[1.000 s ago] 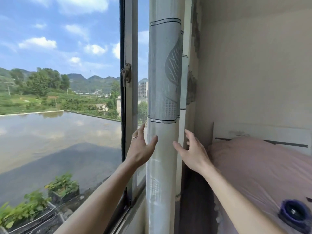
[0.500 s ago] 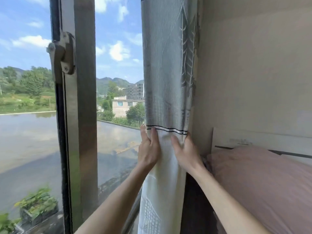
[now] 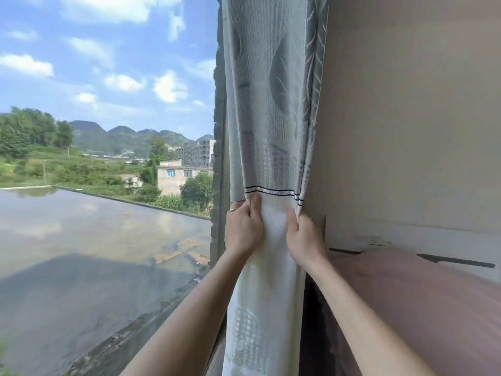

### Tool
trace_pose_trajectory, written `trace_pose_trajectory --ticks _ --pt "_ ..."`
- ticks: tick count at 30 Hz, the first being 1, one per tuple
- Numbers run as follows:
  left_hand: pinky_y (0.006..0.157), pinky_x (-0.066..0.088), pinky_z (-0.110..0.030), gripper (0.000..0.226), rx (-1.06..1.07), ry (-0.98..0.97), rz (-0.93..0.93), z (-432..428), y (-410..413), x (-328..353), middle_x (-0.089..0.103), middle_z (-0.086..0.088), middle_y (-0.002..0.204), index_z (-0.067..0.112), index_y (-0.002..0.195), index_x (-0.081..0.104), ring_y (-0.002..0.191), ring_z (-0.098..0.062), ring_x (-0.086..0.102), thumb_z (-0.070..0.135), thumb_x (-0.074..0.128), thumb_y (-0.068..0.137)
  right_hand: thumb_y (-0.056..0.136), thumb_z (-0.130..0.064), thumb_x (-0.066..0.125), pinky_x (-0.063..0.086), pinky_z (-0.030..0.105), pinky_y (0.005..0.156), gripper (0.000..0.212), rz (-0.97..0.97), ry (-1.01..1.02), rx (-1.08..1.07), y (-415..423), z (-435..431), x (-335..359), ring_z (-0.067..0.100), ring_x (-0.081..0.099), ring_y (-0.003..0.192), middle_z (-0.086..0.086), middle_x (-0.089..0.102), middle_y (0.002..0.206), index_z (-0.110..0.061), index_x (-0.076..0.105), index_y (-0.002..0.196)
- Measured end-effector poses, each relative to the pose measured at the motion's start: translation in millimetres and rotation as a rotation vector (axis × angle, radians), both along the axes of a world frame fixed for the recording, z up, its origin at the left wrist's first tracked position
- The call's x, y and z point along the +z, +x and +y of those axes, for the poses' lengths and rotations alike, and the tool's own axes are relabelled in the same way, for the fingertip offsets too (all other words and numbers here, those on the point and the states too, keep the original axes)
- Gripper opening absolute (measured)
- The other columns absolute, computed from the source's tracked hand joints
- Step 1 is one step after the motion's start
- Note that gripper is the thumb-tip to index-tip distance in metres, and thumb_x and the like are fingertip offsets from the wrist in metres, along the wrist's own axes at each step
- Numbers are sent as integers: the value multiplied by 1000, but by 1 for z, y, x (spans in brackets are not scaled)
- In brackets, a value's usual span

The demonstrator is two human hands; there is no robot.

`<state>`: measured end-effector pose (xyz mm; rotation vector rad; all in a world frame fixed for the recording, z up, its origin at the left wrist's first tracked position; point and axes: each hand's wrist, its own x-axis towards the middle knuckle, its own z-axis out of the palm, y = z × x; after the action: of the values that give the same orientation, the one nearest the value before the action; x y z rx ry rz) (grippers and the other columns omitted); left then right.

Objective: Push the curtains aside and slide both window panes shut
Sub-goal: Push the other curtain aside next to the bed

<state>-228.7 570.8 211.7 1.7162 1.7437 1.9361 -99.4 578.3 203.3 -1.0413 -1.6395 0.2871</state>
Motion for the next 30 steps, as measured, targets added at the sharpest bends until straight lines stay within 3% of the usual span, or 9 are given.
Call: trace_pose_trajectory --ticks 1,4,6,10,15,18,23,27,30 --pt "75 33 -29 52 4 -4 5 21 0 2 62 -12 98 11 94 71 102 -34 57 45 32 105 104 -36 35 32 2 51 37 1 8 18 0 20 3 -1 40 55 -12 43 61 -31 35 68" --pt "82 39 -36 52 -10 -18 19 86 4 3 66 -13 112 13 104 67 108 -35 58 46 27 105 105 -38 32 27 21 51 36 -28 -25 55 5 88 6 12 39 60 -12 38 62 -32 32 69" --pt "83 40 -36 52 -31 -32 18 118 2 5 68 -13 113 11 106 66 108 -35 58 45 26 105 104 -40 31 28 26 63 36 -47 -59 71 7 125 7 18 41 71 -8 42 69 -31 32 69" --pt "86 39 -30 49 -101 -20 -37 190 10 2 69 -7 114 12 114 66 111 -28 60 43 28 106 104 -42 31 30 28 72 37 -42 -98 88 12 202 5 19 41 79 7 45 85 -31 31 69" --pt "77 32 -26 46 -56 -45 -23 283 12 0 68 -6 101 11 100 61 105 -30 59 43 28 105 104 -39 32 30 29 70 37 -25 -84 69 13 293 4 22 45 79 5 49 83 -30 32 69" --pt "76 32 -26 48 -27 -17 -6 338 8 -1 69 -9 102 7 104 62 104 -32 59 42 28 105 104 -38 32 26 29 66 35 -16 -69 57 8 345 3 22 45 78 -1 46 76 -29 33 71" --pt "75 38 -32 45 -8 0 13 428 0 0 69 -14 98 11 90 57 98 -34 60 43 28 105 105 -37 30 26 28 70 37 -15 -54 65 1 431 3 35 56 101 15 57 94 -8 55 107" --pt "70 30 -29 41 -21 -16 10 491 -4 1 68 -19 100 12 85 52 98 -36 60 40 29 106 106 -31 29 31 29 86 40 -26 -27 82 -2 493 4 35 48 124 16 59 131 -9 48 134" --pt "70 29 -28 46 -25 -61 -17 541 -8 0 67 -21 108 9 91 56 104 -37 58 43 29 105 107 -32 28 29 26 98 45 -31 -48 109 -3 544 3 32 41 135 12 50 145 -11 40 145"
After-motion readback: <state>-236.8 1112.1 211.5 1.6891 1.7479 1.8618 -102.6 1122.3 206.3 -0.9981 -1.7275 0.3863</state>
